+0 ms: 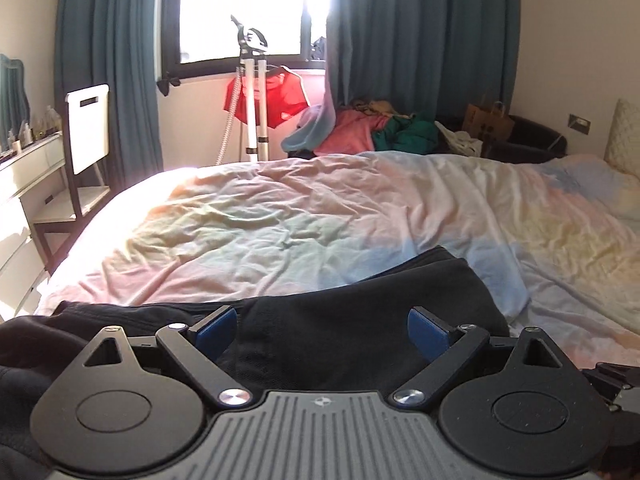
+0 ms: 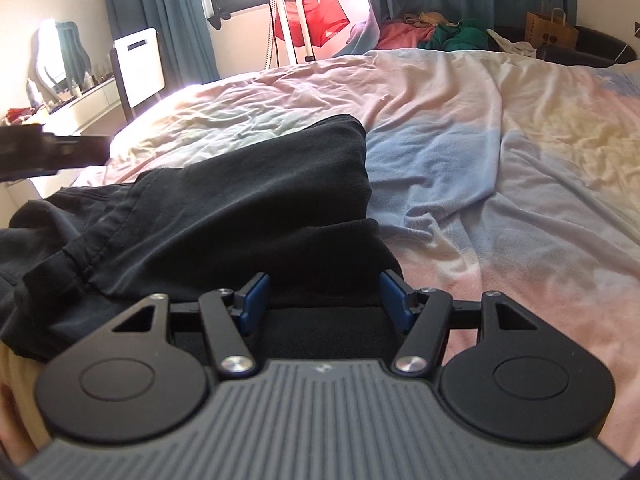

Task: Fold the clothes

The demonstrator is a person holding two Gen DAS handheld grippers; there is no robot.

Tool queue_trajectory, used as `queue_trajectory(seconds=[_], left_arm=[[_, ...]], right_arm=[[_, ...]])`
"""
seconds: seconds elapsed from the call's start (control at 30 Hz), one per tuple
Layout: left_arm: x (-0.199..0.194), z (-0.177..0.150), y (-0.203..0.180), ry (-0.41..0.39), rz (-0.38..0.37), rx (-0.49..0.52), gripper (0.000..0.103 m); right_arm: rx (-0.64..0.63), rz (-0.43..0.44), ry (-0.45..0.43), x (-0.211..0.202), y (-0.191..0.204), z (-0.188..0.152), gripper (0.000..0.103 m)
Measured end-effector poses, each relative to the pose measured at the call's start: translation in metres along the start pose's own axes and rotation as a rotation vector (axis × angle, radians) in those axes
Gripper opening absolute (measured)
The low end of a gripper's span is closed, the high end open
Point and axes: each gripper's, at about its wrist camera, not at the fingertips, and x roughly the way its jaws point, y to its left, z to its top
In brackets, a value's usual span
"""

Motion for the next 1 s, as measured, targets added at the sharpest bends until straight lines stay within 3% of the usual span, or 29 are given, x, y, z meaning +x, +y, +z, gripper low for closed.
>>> queue_trajectory(seconds=[0.13,0.33,0.53,0.6,0.77,1.0], left_arm=[[0.066,0.017,-0.05,0.061,-0.036,0.11,0.091],[0.159,0.029,-0.089,0.16,0.032,0.248,0.089],[0.207,0.022,-0.07,0.264,0.03,0.124,0.092],[0.209,0.019,-0.059,0.258,0.013,0.059,0.093],[0.183,0.022,-0.048,0.204,0.032,0.024,0.091],[0.091,0.019,-0.029,0.094,0.033,-0.001,0.089]], right_arm=[[-0.028,0.01,0.014,-0.009,-0.001,-0.003,0.063],[-0.018,0.039,0.03,-0.012,-0.008,-0.007,0.064],[-0.03,0.034,0.063,0.008,-0.012,-0.01,0.065],[-0.036,0.038,0.064,0.011,-0.012,-0.011,0.065],[-0.057,0.043,0.057,0.01,-0.012,-0.013,0.065],[-0.05,0.033,0.033,-0.001,-0.01,-0.011,0.063]])
